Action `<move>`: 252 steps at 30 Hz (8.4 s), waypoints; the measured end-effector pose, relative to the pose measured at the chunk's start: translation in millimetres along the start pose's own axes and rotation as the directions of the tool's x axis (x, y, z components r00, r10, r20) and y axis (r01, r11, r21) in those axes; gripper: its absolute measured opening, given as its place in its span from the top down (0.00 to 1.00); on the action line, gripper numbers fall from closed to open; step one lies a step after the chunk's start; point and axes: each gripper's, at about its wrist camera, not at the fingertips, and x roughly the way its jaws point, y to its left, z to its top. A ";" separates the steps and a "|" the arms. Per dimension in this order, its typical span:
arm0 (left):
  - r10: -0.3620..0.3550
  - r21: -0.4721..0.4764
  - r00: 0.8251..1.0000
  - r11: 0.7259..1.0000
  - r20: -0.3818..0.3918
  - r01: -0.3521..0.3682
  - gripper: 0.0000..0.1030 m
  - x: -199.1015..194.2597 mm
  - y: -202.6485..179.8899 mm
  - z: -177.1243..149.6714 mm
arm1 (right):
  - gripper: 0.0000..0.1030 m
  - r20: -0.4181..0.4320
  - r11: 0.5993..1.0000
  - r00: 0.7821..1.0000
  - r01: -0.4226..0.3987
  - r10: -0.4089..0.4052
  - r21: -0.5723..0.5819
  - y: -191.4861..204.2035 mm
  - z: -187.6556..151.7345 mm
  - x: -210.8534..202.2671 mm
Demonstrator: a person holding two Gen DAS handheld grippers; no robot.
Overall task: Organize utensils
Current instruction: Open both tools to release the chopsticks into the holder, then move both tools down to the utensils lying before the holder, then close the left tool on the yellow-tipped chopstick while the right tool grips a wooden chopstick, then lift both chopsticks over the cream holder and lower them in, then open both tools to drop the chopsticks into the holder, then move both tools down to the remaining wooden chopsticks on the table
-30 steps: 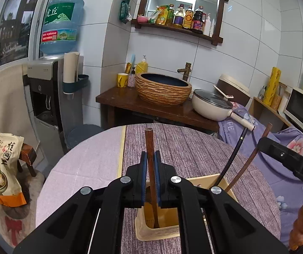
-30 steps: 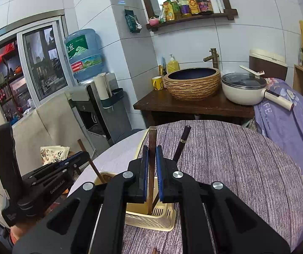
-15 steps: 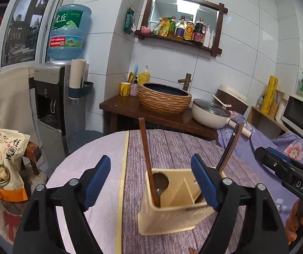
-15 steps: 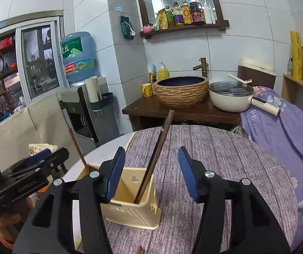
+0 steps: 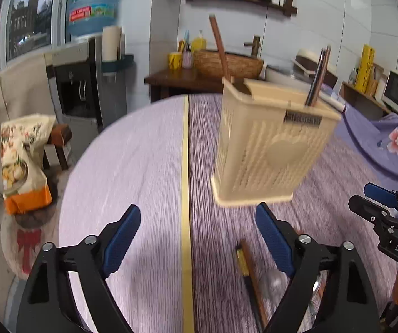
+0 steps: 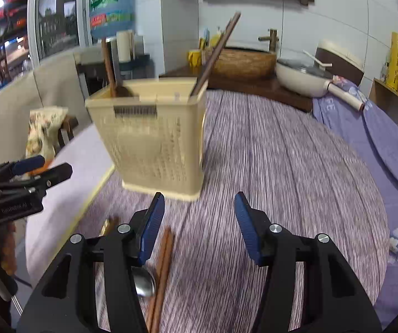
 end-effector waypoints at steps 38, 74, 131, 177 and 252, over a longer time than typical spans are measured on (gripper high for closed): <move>-0.039 0.154 0.973 0.985 -0.226 0.075 0.59 46.0 -24.4 -34.8 | 0.54 -0.311 0.995 0.945 -0.099 0.101 0.022 -1.7 -26.3 75.8; 0.085 0.044 0.980 0.996 -0.179 -0.079 0.65 33.3 -33.9 -52.3 | 0.72 -0.239 0.999 0.971 0.023 -0.016 0.028 15.2 -45.7 69.3; -0.142 -0.001 0.989 0.990 -0.033 0.142 0.93 -7.3 -27.0 0.2 | 0.92 0.033 0.966 0.975 -0.223 0.221 0.132 -13.7 1.6 -1.2; -0.258 0.098 0.937 0.966 0.234 0.241 0.93 -112.4 -24.2 101.8 | 0.93 0.251 0.962 0.930 -0.273 0.268 -0.015 -27.8 130.8 -116.0; -0.038 0.017 0.997 0.999 -0.065 0.039 0.49 13.5 -16.5 -13.9 | 0.44 -0.103 0.997 0.992 -0.073 0.074 0.013 7.8 -10.9 31.6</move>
